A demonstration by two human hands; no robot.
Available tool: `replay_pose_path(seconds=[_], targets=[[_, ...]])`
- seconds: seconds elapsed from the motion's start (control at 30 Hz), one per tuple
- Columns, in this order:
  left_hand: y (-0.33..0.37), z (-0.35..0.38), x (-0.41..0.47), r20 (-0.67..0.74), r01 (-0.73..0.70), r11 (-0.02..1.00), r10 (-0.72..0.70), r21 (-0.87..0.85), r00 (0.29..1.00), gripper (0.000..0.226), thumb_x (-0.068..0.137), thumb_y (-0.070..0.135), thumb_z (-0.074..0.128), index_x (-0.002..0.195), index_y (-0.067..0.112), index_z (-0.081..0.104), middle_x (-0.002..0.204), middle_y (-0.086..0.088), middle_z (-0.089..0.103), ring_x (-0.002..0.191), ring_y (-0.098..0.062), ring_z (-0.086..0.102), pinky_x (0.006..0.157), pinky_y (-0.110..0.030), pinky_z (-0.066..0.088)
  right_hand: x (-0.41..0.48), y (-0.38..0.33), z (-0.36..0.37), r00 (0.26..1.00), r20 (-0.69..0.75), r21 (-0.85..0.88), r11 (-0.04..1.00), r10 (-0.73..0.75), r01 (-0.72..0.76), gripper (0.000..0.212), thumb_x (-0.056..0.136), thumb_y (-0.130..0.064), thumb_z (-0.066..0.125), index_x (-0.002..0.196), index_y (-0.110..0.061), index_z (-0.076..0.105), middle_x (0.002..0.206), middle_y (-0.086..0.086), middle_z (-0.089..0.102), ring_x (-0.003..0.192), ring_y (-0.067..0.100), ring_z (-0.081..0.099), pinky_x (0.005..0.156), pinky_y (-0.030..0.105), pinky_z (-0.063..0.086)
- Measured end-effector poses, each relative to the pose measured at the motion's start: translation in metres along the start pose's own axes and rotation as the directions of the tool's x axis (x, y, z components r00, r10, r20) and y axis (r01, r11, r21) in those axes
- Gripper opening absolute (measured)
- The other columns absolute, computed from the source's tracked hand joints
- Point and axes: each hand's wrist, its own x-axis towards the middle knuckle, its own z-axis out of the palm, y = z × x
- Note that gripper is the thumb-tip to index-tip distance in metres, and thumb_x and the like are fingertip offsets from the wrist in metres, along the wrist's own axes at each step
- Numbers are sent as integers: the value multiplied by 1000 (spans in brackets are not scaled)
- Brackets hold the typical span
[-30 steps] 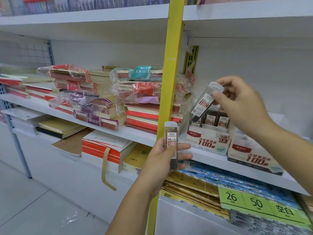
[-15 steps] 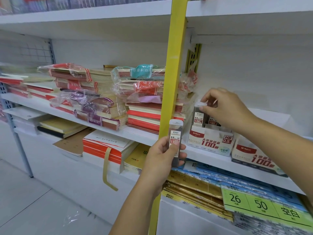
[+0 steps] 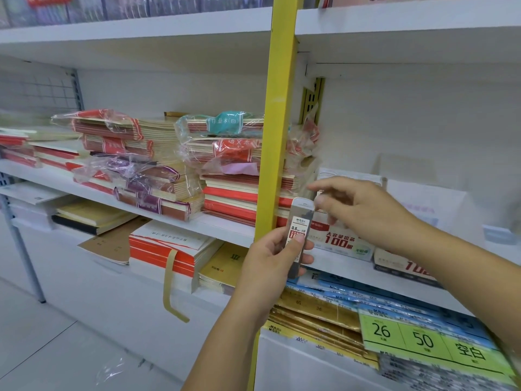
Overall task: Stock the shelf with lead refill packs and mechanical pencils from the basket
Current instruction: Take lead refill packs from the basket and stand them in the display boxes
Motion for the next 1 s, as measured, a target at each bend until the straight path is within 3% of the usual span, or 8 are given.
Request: replay_pose_path(seconds=[0.1, 0.23, 0.33, 0.4, 0.53, 0.7, 0.87, 1.0], targets=[[-2, 6, 1, 13, -28, 1000, 28, 6, 1000, 15, 101, 29, 58, 107, 35, 70, 95, 13, 76, 87, -3, 72, 65, -15, 55, -3, -2, 6, 1000, 27, 73, 997, -6, 4, 22, 91, -25, 65, 108, -39, 65, 81, -8, 70, 65, -5, 62, 56, 8, 44], [-11, 13, 8, -89, -156, 940, 191, 304, 978, 26, 96, 34, 63, 122, 42, 62, 115, 22, 66, 104, 9, 60, 78, -10, 53, 0, 0, -11, 963, -271, 191, 980, 4, 50, 17, 91, -23, 64, 96, -40, 63, 84, -7, 71, 70, 2, 66, 55, 16, 52], [-18, 18, 10, -72, -232, 833, 307, 503, 949, 48, 99, 37, 59, 144, 42, 45, 138, 30, 46, 120, 13, 45, 98, -11, 42, 7, 3, -30, 902, -419, 66, 987, -107, 148, 19, 93, -19, 61, 97, -38, 60, 87, -10, 67, 78, 2, 65, 68, 16, 55], [-21, 21, 10, 6, -275, 788, 325, 551, 946, 57, 101, 36, 55, 151, 46, 31, 146, 33, 37, 127, 17, 38, 103, -10, 39, 12, 5, -33, 891, -407, -103, 980, -200, 173, 19, 93, -18, 60, 102, -35, 59, 88, -17, 65, 82, -2, 62, 71, 14, 52], [-26, 25, 12, 73, -285, 745, 304, 604, 950, 62, 102, 36, 52, 155, 41, 21, 157, 20, 36, 142, 0, 35, 114, -34, 43, 21, 10, -27, 927, -281, -321, 935, -249, 154, 21, 93, -23, 59, 111, -34, 59, 88, -19, 63, 81, -1, 61, 70, 17, 52], [-29, 23, 12, 65, -284, 731, 312, 621, 948, 60, 102, 36, 53, 154, 40, 25, 153, 19, 42, 137, 3, 37, 111, -31, 45, 35, 19, -27, 970, -233, -218, 976, -69, 18, 22, 90, -25, 64, 95, -40, 49, 82, -13, 64, 75, -2, 61, 58, 4, 42], [-30, 22, 11, 62, -277, 741, 304, 612, 951, 58, 101, 36, 54, 152, 44, 28, 151, 23, 42, 129, 12, 35, 108, -21, 44, 46, 33, -25, 980, -199, -390, 919, -28, -53, 11, 88, -29, 68, 97, -33, 64, 95, -7, 53, 84, 9, 54, 70, 23, 39], [-27, 23, 13, 56, -255, 776, 275, 576, 960, 58, 101, 34, 55, 153, 42, 29, 151, 21, 43, 136, 4, 38, 111, -31, 45, 44, 34, -22, 985, -170, -513, 857, -38, -55, 22, 91, -31, 64, 113, -28, 68, 96, -5, 45, 86, 13, 49, 72, 27, 38]])
